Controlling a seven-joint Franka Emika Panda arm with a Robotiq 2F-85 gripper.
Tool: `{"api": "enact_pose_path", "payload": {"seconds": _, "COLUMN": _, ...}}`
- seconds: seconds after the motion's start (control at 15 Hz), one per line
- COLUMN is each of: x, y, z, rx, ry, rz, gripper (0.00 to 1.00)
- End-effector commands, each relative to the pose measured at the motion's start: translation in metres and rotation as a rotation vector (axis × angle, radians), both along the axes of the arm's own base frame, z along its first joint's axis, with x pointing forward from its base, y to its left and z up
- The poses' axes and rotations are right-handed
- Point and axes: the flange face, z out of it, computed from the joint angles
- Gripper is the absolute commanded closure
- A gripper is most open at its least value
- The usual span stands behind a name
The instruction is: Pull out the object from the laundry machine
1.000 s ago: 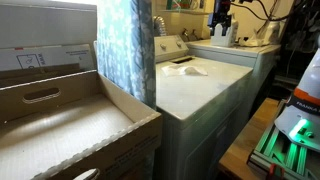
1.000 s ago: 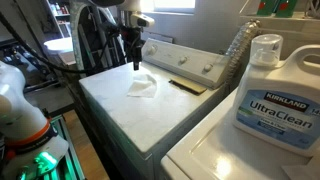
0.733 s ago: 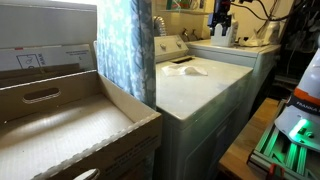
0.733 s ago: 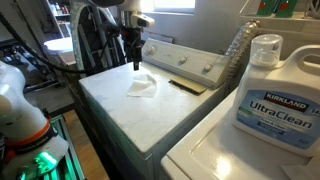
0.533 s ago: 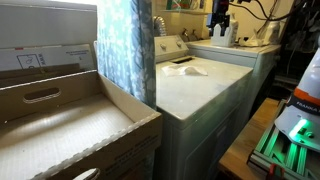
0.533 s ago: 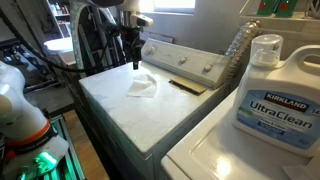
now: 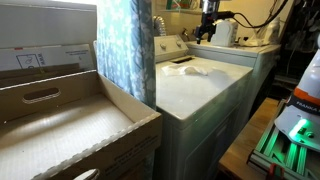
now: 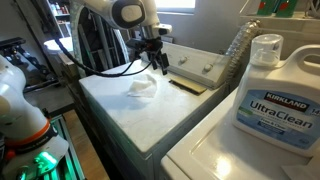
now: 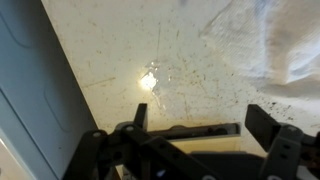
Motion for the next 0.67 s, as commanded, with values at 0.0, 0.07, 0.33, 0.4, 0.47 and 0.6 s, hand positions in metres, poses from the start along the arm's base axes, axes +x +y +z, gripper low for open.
{"api": "enact_pose_path", "payload": {"seconds": 0.0, "x": 0.011, "y": -0.005, "z": -0.009, "rx": -0.007, "ry": -0.026, "rz": 0.003, "gripper": 0.00}}
{"api": "enact_pose_path", "payload": {"seconds": 0.07, "x": 0.020, "y": -0.009, "z": -0.019, "rx": -0.012, "ry": -0.039, "rz": 0.004, "gripper": 0.00}}
{"api": "enact_pose_path", "payload": {"seconds": 0.33, "x": 0.033, "y": -0.014, "z": -0.030, "rx": -0.017, "ry": -0.040, "rz": 0.004, "gripper": 0.00}}
{"api": "enact_pose_path", "payload": {"seconds": 0.4, "x": 0.036, "y": -0.020, "z": -0.041, "rx": -0.021, "ry": -0.010, "rz": -0.016, "gripper": 0.00}}
{"api": "enact_pose_path", "payload": {"seconds": 0.47, "x": 0.038, "y": -0.025, "z": -0.046, "rx": -0.038, "ry": -0.008, "rz": -0.026, "gripper": 0.00}}
{"api": "enact_pose_path", "payload": {"seconds": 0.6, "x": 0.043, "y": -0.029, "z": -0.061, "rx": -0.016, "ry": -0.027, "rz": 0.000, "gripper": 0.00}}
